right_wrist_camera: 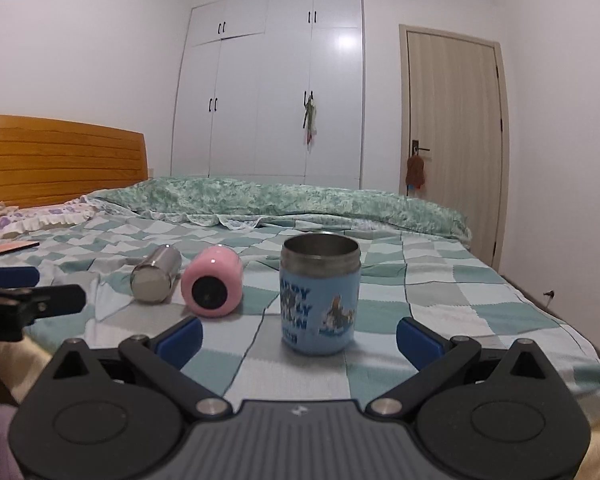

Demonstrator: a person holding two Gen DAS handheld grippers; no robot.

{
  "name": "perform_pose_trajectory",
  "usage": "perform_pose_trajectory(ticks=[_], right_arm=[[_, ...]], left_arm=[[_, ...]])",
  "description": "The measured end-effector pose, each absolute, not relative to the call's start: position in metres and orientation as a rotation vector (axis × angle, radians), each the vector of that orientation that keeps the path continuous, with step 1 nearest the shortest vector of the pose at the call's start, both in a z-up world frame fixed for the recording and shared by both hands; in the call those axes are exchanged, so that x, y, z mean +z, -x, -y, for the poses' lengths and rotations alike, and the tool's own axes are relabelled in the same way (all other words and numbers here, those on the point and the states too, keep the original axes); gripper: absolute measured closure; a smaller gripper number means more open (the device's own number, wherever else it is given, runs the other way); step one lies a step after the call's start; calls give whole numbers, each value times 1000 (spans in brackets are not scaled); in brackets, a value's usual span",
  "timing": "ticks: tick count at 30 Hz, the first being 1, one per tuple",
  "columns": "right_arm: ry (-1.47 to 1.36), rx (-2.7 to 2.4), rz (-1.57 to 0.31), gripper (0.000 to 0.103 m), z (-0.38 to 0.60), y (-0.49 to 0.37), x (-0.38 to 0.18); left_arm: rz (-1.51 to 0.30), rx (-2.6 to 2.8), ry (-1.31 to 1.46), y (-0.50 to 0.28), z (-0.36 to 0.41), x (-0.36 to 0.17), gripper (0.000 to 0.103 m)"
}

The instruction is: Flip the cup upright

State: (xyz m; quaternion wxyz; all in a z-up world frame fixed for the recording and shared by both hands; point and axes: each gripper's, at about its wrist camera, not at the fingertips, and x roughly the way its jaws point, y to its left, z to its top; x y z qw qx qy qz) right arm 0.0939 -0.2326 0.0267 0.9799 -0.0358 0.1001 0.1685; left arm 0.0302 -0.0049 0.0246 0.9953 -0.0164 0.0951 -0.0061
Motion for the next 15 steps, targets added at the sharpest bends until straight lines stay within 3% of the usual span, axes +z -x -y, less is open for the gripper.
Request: perform_pose_trajectory(ticks=[15], right_arm=[[30,318,-157,0,242,-83,16]], left_arm=[[-158,26,26,-29,8,9,0]])
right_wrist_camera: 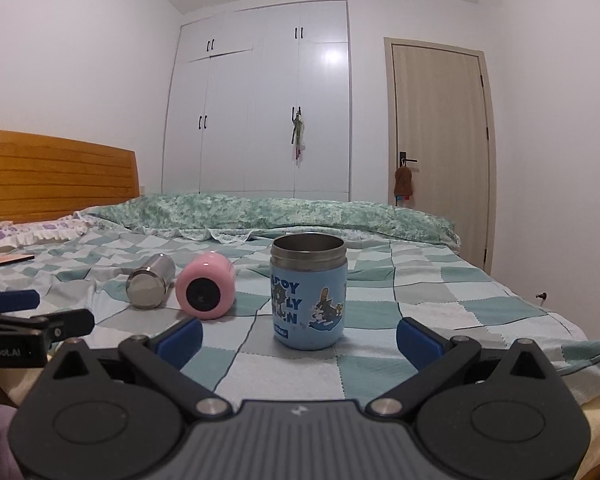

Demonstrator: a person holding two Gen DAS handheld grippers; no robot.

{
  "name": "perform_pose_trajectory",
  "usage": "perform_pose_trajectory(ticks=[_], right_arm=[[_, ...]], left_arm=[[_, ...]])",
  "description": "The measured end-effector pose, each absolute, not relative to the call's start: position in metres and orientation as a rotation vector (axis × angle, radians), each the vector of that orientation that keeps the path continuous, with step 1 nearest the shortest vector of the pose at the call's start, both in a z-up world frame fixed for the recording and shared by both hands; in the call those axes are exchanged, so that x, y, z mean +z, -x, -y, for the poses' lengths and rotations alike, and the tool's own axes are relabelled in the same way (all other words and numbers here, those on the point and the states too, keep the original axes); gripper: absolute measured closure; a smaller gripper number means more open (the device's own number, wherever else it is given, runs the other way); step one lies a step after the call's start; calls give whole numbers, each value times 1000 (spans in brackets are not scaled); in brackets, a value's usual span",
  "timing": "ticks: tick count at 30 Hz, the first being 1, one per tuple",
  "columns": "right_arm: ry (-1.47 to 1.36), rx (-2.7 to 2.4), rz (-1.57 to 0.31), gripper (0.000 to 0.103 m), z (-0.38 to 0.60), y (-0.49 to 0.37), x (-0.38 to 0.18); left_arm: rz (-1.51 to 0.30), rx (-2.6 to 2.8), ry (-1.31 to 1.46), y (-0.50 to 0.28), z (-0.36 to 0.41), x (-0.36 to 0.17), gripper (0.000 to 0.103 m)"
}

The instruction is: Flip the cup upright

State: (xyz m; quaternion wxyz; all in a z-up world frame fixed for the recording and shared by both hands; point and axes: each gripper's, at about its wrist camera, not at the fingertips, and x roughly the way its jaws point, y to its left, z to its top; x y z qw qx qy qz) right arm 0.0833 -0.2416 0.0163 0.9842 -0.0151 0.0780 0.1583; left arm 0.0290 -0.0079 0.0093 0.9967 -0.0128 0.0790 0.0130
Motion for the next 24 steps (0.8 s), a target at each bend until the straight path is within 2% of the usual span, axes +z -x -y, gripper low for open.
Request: perform_pose_trajectory(ticks=[24], right_arm=[[30,315,-149,0,242,-83,15]], left_arm=[[-150,15,17,-27,11,8,0]])
